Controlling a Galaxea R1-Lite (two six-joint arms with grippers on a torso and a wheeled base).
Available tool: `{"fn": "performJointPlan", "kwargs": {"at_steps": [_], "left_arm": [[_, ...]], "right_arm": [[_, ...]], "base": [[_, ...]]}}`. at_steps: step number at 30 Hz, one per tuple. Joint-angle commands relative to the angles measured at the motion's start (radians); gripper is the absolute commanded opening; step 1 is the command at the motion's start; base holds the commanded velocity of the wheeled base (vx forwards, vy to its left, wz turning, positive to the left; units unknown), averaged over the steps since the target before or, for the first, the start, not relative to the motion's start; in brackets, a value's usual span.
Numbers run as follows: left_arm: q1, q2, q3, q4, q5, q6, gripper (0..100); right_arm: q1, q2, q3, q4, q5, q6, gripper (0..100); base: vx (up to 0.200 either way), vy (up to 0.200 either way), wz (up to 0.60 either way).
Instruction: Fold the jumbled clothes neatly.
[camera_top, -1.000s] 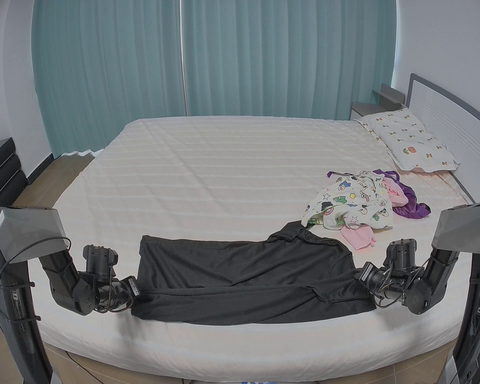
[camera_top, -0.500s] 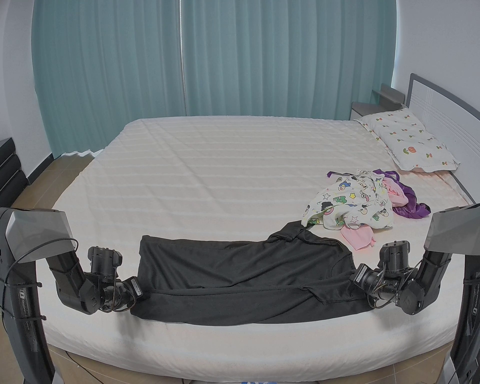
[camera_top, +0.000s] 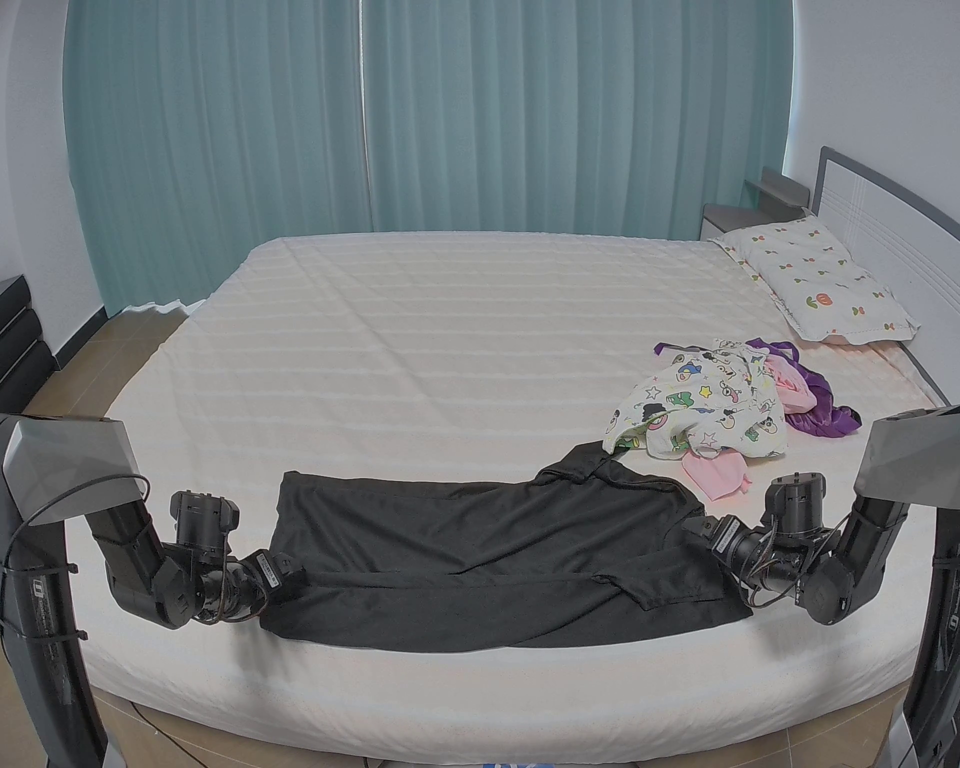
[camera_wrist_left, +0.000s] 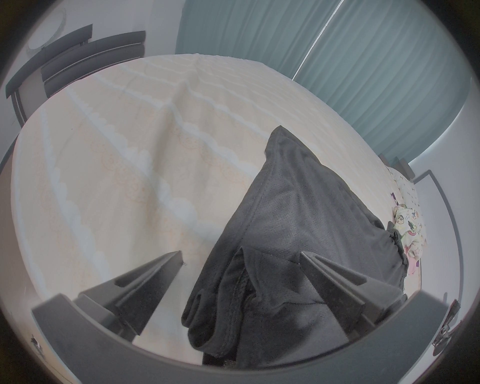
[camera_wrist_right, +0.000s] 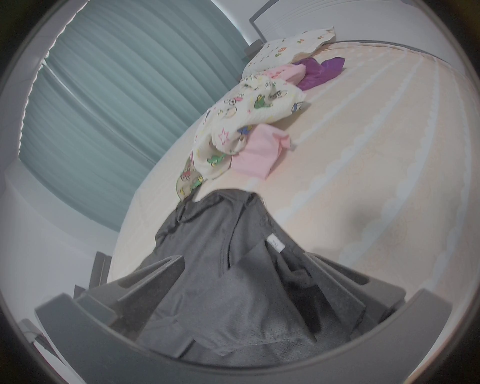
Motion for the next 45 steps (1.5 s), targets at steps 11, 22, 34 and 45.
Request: {"fn": "performJointPlan", "kwargs": {"at_steps": [11, 22, 34, 45], "left_arm": [[0.002, -0.333, 0.244, -0.005, -0.113, -0.200, 100], [-0.004, -0.399, 0.310, -0.022, -0.149, -0.238, 100], [-0.004, -0.354, 0.311, -0.038, -0.211, -0.275, 100], [0.001, -0.324, 0.303, -0.042, -0.244, -0.281, 100]], "right_arm": [[0.099, -0.358, 0.201, 0.000, 0.018, 0.168, 100], [0.076, -0.364, 0.281, -0.015, 0.083, 0.233, 100], [0.095, -0.335, 0.341, -0.107, 0.083, 0.234, 100], [0.099, -0.335, 0.344, -0.109, 0.083, 0.233, 100]], "base": [[0.000, 0.000, 0.00], [0.000, 0.000, 0.00], [0.000, 0.000, 0.00], [0.000, 0.000, 0.00]]}}
